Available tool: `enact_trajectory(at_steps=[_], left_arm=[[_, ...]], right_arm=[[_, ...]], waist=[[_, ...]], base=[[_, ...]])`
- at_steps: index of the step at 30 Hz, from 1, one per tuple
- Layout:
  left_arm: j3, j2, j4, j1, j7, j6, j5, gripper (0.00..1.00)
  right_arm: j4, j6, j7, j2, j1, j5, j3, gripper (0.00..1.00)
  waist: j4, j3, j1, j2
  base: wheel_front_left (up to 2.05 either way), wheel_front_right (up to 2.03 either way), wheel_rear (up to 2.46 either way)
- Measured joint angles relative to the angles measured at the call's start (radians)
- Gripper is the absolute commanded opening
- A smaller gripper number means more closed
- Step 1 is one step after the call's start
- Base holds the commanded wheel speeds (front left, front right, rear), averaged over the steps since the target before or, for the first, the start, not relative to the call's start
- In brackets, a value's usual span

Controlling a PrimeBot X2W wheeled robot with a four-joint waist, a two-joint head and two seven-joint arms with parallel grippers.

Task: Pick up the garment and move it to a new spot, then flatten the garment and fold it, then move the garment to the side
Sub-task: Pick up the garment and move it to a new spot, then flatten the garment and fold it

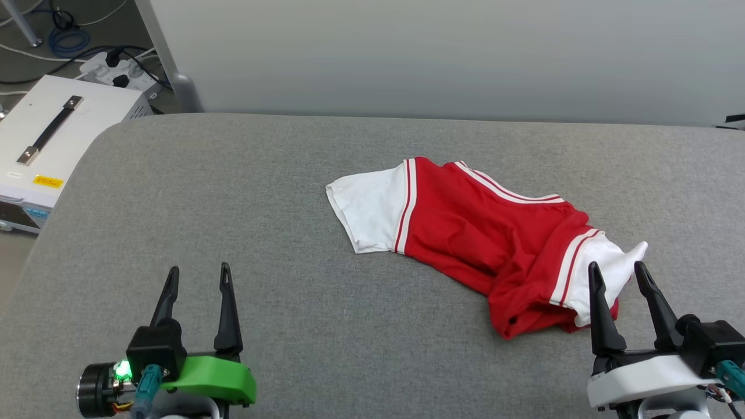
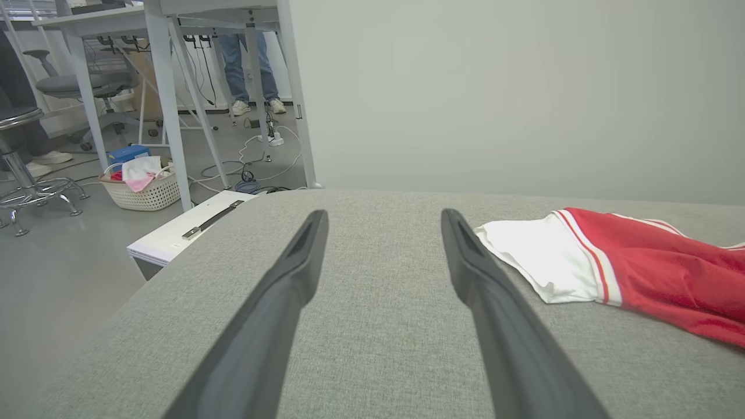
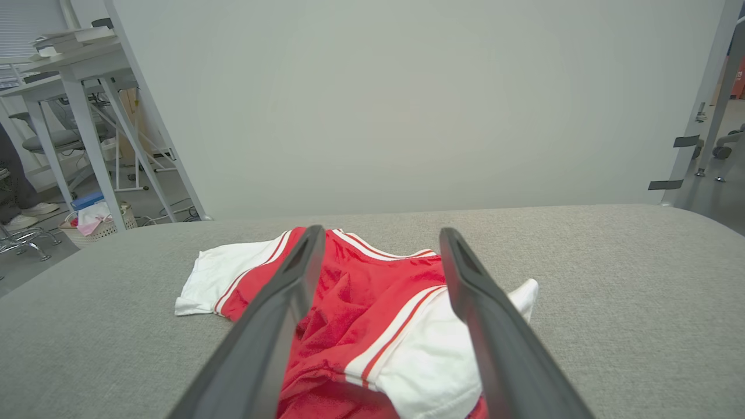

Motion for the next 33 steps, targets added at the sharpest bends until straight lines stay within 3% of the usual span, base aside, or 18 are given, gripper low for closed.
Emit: enact_trajectory(at_steps=[11,33], left_arm=[[0.09,-0.088,0.046,0.05,0.0,-0.105,0.096,1.0],[0.175,-0.154,0.081,0.06,0.0,-0.185,0.167,1.0]], right_arm=[[0.017,0.0,0.0,0.0,0.043,-0.026,0.014,1.0],[0.038,0.0,0.0,0.0,0.053,-0.034,0.014,1.0]], waist=[[0.0,-0.028,0.0,0.0],[-0.006,-0.032,0.0,0.0]], base=[[0.0,0.0,0.0],[0.0,0.0,0.0]])
